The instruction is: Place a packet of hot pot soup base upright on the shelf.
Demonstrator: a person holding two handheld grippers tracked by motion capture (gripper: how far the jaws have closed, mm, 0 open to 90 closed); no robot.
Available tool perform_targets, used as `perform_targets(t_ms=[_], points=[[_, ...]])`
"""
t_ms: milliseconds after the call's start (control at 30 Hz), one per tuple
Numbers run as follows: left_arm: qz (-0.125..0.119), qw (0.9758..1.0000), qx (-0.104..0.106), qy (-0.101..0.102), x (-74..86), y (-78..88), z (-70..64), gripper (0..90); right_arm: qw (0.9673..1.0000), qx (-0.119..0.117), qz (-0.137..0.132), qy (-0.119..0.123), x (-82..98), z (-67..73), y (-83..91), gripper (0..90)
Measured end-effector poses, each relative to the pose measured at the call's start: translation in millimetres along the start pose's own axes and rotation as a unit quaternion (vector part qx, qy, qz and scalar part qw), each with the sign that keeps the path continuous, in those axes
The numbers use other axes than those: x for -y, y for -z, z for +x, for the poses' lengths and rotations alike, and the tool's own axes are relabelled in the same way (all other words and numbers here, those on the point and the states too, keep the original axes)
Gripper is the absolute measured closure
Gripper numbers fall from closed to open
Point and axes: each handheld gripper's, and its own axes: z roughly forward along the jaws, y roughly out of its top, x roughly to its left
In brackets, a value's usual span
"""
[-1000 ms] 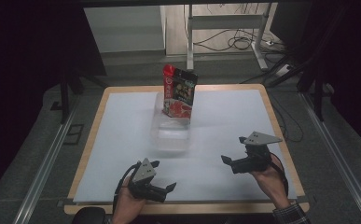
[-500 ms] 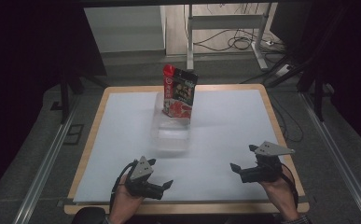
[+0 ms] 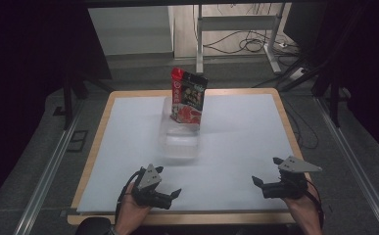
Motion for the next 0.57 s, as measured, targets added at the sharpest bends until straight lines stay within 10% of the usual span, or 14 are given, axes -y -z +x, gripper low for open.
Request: perform_targets(t_ms=[567], points=[[0.006,0.9999,-0.003,-0.012,0.3,-3.3,-2.4,4.0,0.9990,0.013,0.036,-0.022,21.5,-12.5,-1.6,0.9]])
